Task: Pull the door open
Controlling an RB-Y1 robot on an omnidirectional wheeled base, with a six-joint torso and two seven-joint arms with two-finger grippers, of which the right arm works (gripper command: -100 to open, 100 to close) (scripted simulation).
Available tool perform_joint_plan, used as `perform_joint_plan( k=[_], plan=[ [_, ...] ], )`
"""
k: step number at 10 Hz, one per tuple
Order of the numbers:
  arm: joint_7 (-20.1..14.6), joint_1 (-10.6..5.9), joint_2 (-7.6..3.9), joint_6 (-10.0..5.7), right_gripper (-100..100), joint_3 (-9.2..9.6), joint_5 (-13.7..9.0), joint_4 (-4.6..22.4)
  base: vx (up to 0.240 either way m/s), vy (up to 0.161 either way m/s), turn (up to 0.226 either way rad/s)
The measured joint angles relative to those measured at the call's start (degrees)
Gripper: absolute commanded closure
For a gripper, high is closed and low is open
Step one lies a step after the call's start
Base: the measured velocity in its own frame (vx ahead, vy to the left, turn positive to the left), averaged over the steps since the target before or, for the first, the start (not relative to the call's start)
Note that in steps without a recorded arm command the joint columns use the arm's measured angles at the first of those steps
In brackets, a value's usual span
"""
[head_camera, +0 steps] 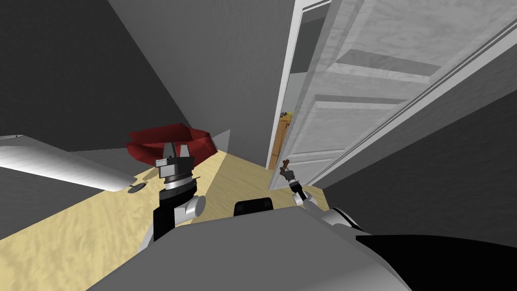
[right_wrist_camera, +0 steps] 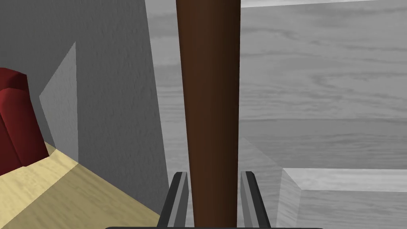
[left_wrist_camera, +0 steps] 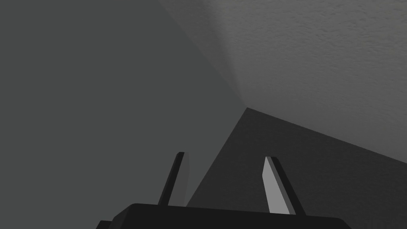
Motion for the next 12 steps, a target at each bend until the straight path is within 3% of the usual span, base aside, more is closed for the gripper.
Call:
perform_joint_plan(
  k=[2, 3, 8, 9, 12],
  plan=[
    [-0.77, 0.39, -0.58, -1.22, 100, 0.55, 0.48, 0.31, -0.146, -0.061, 0.096],
    [-1.39, 1.52, -1.20, -1.60, 100, 0.88, 0.80, -1.21, -0.192, -0.086, 0.092],
    [-4.65, 4.10, -3.80, -6.02, 100, 3.11, 2.73, -1.12, -0.163, -0.064, 0.068],
    [-5.22, 4.05, -4.15, -7.29, 100, 3.49, 3.08, -0.10, -0.073, -0.038, 0.019],
    [-5.71, 4.30, -4.62, -8.37, 100, 3.70, 3.34, 0.04, -0.183, -0.093, 0.168]
  ],
)
